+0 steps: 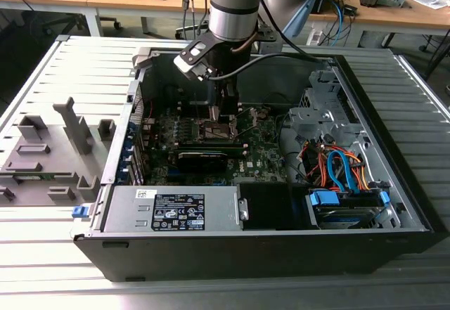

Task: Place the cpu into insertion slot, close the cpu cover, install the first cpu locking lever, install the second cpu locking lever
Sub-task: 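Place the cpu into insertion slot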

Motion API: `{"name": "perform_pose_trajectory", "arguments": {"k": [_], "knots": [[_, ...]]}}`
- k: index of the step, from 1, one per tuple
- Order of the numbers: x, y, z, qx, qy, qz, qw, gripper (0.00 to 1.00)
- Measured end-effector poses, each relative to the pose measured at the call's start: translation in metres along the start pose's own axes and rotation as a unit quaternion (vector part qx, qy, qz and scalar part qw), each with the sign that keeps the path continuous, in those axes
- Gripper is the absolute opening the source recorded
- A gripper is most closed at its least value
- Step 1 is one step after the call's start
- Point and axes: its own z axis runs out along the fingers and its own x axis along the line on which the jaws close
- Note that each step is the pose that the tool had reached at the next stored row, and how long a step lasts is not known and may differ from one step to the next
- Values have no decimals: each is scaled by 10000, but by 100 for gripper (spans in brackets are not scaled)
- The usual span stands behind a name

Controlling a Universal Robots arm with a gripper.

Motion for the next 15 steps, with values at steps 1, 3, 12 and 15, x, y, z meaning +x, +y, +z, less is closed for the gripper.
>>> {"name": "perform_pose_trajectory", "arguments": {"k": [1,3,12,15], "knots": [[0,0,0,0,1,11,10000,54],[0,0,0,1,1,26,10000,54],[0,0,1,4,4,106,9999,54],[0,0,1,5,4,123,9999,54]]}}
